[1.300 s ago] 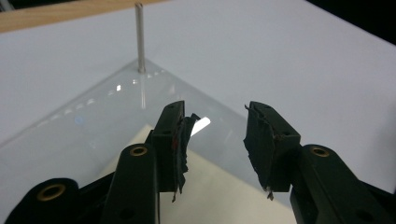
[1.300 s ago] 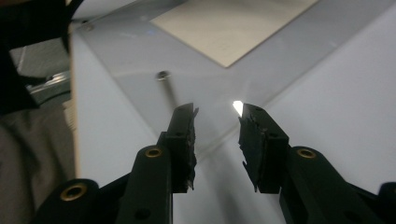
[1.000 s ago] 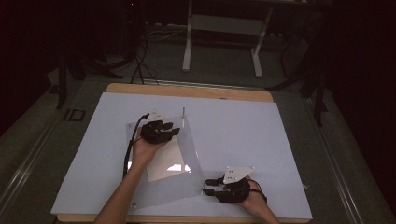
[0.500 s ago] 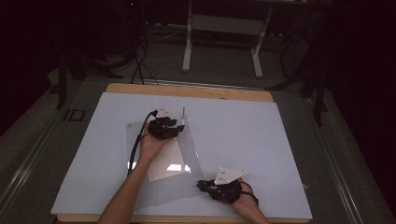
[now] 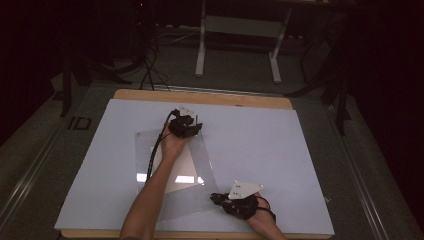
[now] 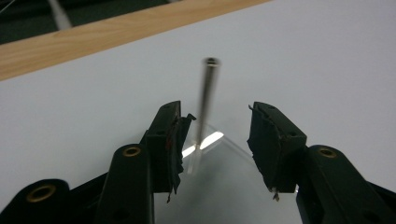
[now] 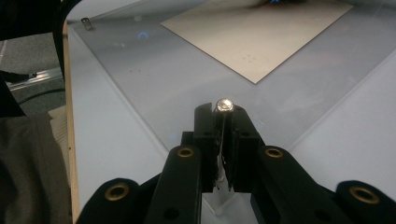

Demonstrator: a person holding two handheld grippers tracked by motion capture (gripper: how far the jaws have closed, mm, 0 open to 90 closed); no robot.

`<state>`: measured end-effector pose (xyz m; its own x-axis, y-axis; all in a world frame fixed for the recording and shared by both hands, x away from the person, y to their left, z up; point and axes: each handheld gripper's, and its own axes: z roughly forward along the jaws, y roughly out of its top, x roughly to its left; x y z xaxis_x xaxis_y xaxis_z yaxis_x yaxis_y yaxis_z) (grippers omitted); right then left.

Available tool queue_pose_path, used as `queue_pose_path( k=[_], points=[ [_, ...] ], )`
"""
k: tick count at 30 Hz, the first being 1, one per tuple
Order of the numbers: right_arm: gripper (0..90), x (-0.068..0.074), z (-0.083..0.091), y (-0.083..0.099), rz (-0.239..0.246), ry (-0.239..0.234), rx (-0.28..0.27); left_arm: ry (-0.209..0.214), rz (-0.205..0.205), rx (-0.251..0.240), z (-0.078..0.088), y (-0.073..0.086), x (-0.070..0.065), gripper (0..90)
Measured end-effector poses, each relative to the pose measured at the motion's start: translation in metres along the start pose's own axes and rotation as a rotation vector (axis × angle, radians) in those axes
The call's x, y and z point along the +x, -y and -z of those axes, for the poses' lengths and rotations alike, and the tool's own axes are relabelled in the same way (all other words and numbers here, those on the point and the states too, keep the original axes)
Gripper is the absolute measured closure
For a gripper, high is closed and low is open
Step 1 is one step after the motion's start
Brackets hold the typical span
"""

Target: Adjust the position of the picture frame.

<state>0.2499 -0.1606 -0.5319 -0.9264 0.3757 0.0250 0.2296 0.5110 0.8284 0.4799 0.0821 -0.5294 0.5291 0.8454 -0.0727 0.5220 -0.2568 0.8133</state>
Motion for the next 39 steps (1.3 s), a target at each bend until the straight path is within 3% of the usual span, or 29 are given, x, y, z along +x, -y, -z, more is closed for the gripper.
queue_pose_path(
  k=[1, 4, 7, 10, 11, 12, 18, 23, 26, 30, 34, 36, 39],
  points=[
    [84.5, 0.000, 0.000, 0.000, 0.000, 0.001, -0.001, -0.002, 0.005, -0.005, -0.002, -0.001, 0.000, 54.8],
    [84.3, -0.001, 0.000, 0.001, -0.006, -0.007, -0.009, -0.018, -0.013, 0.062, -0.013, -0.005, 0.000, 58.3],
    [84.3, -0.001, 0.000, 0.001, -0.008, -0.009, -0.012, -0.020, -0.025, 0.076, -0.018, -0.010, -0.001, 61.3],
    [84.4, 0.000, 0.000, 0.001, -0.017, 0.000, -0.010, -0.023, -0.057, 0.116, -0.022, -0.014, -0.002, 75.1],
    [84.3, 0.000, 0.000, 0.001, -0.019, 0.001, -0.012, -0.033, -0.053, 0.125, -0.022, -0.015, -0.001, 82.3],
    [84.4, 0.000, 0.000, 0.001, -0.024, 0.003, -0.012, -0.024, -0.037, 0.126, -0.022, -0.015, 0.000, 83.6],
    [84.3, 0.002, 0.002, 0.001, -0.089, 0.028, -0.026, -0.074, -0.062, 0.148, -0.021, -0.018, -0.005, 84.8],
    [83.9, -0.007, 0.013, -0.001, -0.164, 0.088, -0.059, -0.075, -0.058, 0.168, -0.012, -0.019, 0.010, 84.8],
    [82.9, -0.019, 0.024, -0.001, -0.227, 0.124, -0.086, -0.062, -0.054, 0.169, 0.004, -0.020, 0.025, 84.8],
    [81.4, -0.038, 0.038, -0.003, -0.307, 0.180, -0.123, -0.042, -0.043, 0.215, 0.020, -0.017, 0.041, 84.8],
    [80.3, -0.069, 0.046, -0.007, -0.408, 0.166, -0.146, -0.025, -0.028, 0.235, 0.041, -0.014, 0.055, 85.1],
    [80.2, -0.081, 0.050, -0.010, -0.416, 0.185, -0.149, 0.017, -0.033, 0.272, 0.054, -0.011, 0.063, 85.0],
    [80.3, -0.104, 0.057, -0.015, -0.432, 0.218, -0.166, 0.066, -0.036, 0.262, 0.076, -0.001, 0.067, 85.0]
  ],
)
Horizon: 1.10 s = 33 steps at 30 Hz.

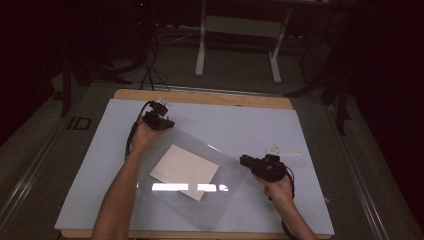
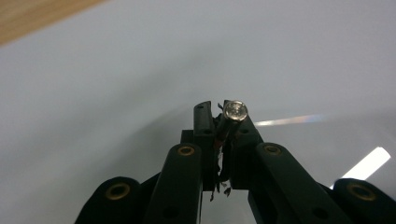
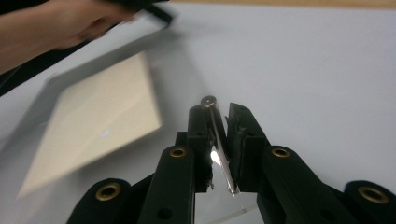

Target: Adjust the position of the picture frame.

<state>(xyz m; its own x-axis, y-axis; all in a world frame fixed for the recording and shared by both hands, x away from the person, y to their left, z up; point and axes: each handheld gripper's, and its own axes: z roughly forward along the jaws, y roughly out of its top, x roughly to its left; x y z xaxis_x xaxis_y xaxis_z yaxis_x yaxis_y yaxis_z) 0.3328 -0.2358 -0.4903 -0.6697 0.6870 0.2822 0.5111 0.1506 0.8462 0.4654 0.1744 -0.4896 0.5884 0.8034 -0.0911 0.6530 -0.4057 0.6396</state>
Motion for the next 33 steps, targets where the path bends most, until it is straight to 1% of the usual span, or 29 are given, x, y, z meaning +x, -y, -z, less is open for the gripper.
queue_pose_path(
  k=[1, 2, 3, 4, 5, 6, 7, 8, 10, 11, 12, 13, 16, 18, 21, 22, 23, 24, 25, 26, 27, 33],
  points=[
    [80.3, 0.000, 0.000, 0.000, 0.000, 0.000, 0.000, 0.000, 0.000, 0.000, 0.000, 0.000, 0.000, 85.0],
    [79.9, -0.016, -0.005, -0.014, -0.014, 0.020, -0.007, 0.011, -0.004, 0.004, 0.008, 0.011, -0.001, 85.0],
    [79.9, -0.020, -0.007, -0.018, -0.014, 0.020, -0.005, 0.011, -0.004, 0.004, 0.008, 0.011, -0.001, 85.0],
    [79.9, -0.026, -0.011, -0.024, -0.011, 0.041, -0.003, 0.017, -0.003, -0.011, 0.015, 0.023, -0.004, 85.0],
    [79.9, -0.026, -0.011, -0.024, -0.011, 0.041, -0.003, 0.017, -0.003, -0.011, 0.015, 0.023, -0.004, 85.0],
    [79.8, -0.029, -0.013, -0.028, -0.009, 0.047, 0.001, 0.020, -0.003, -0.017, 0.018, 0.032, -0.006, 85.0],
    [79.6, -0.036, -0.021, -0.035, -0.010, 0.068, 0.007, 0.020, -0.003, -0.020, 0.020, 0.036, -0.007, 84.9],
    [79.6, -0.043, -0.029, -0.042, -0.016, 0.091, 0.018, 0.023, -0.011, -0.012, 0.021, 0.041, -0.009, 84.9],
    [79.6, -0.048, -0.037, -0.047, -0.011, 0.114, 0.030, 0.014, -0.025, -0.010, 0.022, 0.045, -0.011, 84.8],
    [79.6, -0.048, -0.037, -0.047, -0.011, 0.114, 0.030, 0.014, -0.025, -0.010, 0.022, 0.045, -0.011, 84.8],
    [79.5, -0.051, -0.041, -0.049, -0.016, 0.121, 0.036, -0.003, -0.019, -0.005, 0.020, 0.045, -0.010, 84.8],
    [79.5, -0.056, -0.049, -0.051, -0.031, 0.134, 0.048, -0.013, -0.009, -0.011, 0.019, 0.044, -0.009, 84.7],
    [79.5, -0.059, -0.058, -0.051, -0.036, 0.145, 0.068, -0.038, 0.009, -0.003, 0.015, 0.043, -0.007, 84.4],
    [79.5, -0.061, -0.062, -0.048, -0.041, 0.146, 0.077, -0.056, 0.010, -0.001, 0.013, 0.042, -0.007, 84.4],
    [79.5, -0.068, -0.067, -0.042, -0.073, 0.151, 0.072, -0.082, 0.005, 0.013, 0.008, 0.042, -0.011, 84.5],
    [80.0, -0.070, -0.070, -0.039, -0.077, 0.155, 0.078, -0.083, 0.019, 0.026, 0.004, 0.043, -0.010, 84.6],
    [80.0, -0.070, -0.070, -0.039, -0.077, 0.155, 0.078, -0.083, 0.019, 0.026, 0.004, 0.043, -0.010, 84.6],
    [80.0, -0.072, -0.074, -0.036, -0.079, 0.163, 0.090, -0.083, 0.019, 0.026, 0.004, 0.043, -0.010, 84.6],
    [80.0, -0.074, -0.077, -0.031, -0.103, 0.159, 0.075, -0.075, 0.043, 0.004, 0.001, 0.048, -0.008, 84.3],
    [80.2, -0.074, -0.078, -0.031, -0.101, 0.162, 0.074, -0.089, 0.035, 0.007, 0.001, 0.048, -0.010, 84.5],
    [80.3, -0.073, -0.078, -0.032, -0.090, 0.169, 0.077, -0.093, 0.037, 0.006, 0.001, 0.048, -0.010, 84.6],
    [80.2, -0.072, -0.075, -0.032, -0.090, 0.177, 0.067, -0.097, 0.048, -0.010, -0.001, 0.048, -0.010, 84.4]
  ],
)
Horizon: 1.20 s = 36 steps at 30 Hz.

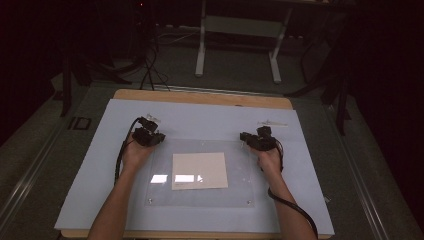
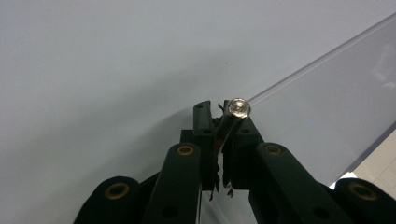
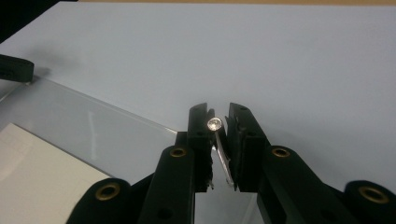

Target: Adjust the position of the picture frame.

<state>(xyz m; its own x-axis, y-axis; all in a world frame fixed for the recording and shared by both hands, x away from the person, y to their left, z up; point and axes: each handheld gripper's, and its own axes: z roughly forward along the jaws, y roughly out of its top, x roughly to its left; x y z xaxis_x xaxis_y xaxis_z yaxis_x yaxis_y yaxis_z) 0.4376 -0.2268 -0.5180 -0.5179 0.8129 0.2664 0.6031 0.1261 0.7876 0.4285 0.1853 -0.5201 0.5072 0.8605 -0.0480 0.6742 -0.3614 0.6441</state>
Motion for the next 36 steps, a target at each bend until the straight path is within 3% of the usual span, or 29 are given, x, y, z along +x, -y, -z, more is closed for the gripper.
queue_pose_path(
  k=[5, 10, 16, 23, 28, 36],
  points=[
    [80.0, -0.001, 0.000, 0.001, -0.003, -0.010, -0.001, -0.001, 0.005, -0.012, 0.000, 0.002, 0.000, 84.2],
    [80.1, -0.002, -0.002, 0.006, 0.003, -0.010, -0.014, -0.006, 0.043, -0.045, -0.001, 0.005, -0.001, 83.0],
    [80.8, -0.001, -0.004, 0.011, 0.031, 0.009, -0.023, -0.043, 0.017, -0.085, -0.002, 0.010, -0.004, 81.0],
    [81.8, 0.001, -0.004, 0.011, 0.059, 0.028, -0.021, -0.039, 0.016, -0.116, 0.001, 0.016, -0.002, 75.4],
    [82.2, 0.003, -0.003, 0.011, 0.065, 0.050, -0.019, -0.035, 0.027, -0.198, 0.010, 0.024, -0.002, 67.7],
    [82.4, 0.004, -0.003, 0.011, 0.066, 0.054, -0.023, -0.034, 0.042, -0.250, 0.021, 0.030, 0.003, 63.3]
  ],
)
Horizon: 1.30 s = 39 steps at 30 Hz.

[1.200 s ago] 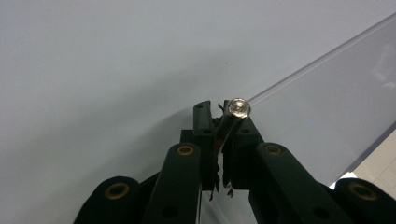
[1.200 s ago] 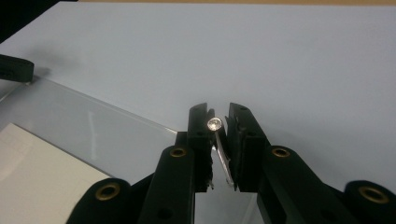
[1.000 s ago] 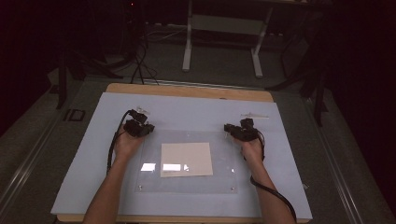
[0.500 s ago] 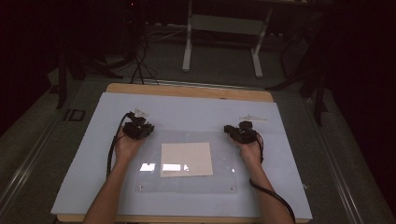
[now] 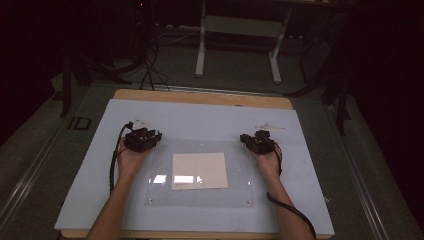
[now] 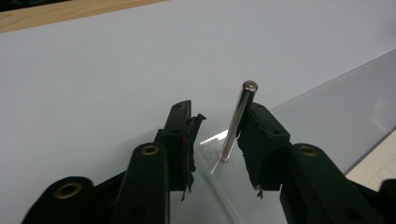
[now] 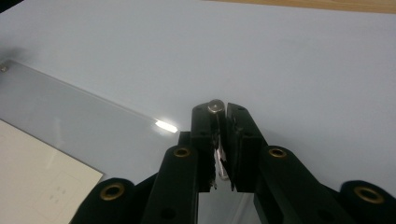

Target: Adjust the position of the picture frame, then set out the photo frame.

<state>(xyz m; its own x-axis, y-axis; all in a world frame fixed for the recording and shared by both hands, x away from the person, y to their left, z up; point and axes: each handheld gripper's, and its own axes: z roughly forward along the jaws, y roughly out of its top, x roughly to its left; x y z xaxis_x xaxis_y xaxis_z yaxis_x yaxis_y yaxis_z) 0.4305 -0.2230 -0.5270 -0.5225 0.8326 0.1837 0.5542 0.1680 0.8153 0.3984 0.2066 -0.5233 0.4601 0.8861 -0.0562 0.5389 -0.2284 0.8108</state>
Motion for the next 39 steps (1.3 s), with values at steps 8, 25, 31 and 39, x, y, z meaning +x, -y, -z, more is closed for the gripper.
queue_pose_path(
  k=[8, 25, 31, 39],
  points=[
    [82.4, 0.001, 0.001, 0.000, 0.002, 0.008, -0.001, 0.033, 0.043, -0.071, 0.008, 0.003, 0.004, 61.3],
    [73.3, 0.010, 0.016, -0.007, 0.149, 0.064, -0.022, 0.018, 0.042, -0.119, 0.007, 0.012, -0.003, 64.4],
    [73.8, 0.008, 0.016, -0.005, 0.142, 0.080, -0.009, -0.002, 0.050, -0.151, 0.005, 0.012, -0.007, 69.4],
    [73.0, 0.005, 0.016, -0.003, 0.122, 0.071, -0.021, 0.002, 0.053, -0.166, 0.002, 0.009, -0.011, 80.5]
  ],
)
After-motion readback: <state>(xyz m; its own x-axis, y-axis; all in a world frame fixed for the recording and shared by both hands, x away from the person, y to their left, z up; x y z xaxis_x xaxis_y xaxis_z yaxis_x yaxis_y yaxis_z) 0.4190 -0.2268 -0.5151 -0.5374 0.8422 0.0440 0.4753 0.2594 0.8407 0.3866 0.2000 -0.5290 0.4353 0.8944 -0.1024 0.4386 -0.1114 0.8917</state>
